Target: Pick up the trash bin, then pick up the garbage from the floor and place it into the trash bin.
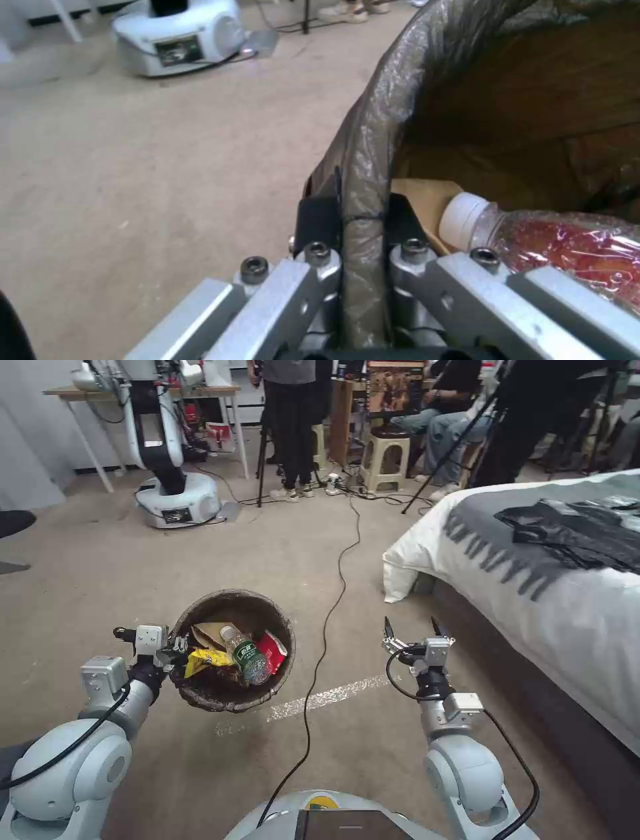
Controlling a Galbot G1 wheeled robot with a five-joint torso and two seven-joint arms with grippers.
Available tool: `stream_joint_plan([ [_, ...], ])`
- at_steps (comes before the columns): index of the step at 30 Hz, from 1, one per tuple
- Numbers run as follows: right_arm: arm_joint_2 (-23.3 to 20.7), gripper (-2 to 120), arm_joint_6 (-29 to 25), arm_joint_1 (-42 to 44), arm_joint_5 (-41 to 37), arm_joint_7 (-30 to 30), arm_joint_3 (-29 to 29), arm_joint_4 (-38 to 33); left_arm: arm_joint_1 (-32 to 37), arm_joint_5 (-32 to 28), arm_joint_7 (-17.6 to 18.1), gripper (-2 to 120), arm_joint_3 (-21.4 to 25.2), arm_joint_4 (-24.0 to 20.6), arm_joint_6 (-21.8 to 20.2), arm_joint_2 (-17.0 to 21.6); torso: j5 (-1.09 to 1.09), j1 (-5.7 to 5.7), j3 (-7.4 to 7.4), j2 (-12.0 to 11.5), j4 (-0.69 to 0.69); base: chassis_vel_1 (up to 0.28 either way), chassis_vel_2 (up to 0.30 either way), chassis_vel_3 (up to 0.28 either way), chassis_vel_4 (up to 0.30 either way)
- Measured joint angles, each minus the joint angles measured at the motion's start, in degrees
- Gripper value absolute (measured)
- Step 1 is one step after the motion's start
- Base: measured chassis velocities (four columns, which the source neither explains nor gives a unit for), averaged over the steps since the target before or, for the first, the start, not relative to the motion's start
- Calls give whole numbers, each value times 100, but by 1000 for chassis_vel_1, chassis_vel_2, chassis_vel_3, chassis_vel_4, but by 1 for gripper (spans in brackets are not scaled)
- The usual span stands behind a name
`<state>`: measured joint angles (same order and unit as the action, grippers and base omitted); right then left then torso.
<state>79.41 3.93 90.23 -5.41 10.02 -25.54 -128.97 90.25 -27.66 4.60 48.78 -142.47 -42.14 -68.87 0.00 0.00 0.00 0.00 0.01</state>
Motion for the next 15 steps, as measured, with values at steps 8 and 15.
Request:
stream_joint_plan([
  [8, 6, 100, 24, 7, 0, 2, -11, -15, -20, -9, -1, 2, -6, 33, 1, -9, 0, 0, 0, 0, 0, 70, 79, 83, 79],
  [15, 9, 100, 37, -17, -2, 3, -15, -16, -3, -11, 1, 2, -16, 72, 49, -41, 0, 0, 0, 0, -2, 6, 9, 11, 6],
])
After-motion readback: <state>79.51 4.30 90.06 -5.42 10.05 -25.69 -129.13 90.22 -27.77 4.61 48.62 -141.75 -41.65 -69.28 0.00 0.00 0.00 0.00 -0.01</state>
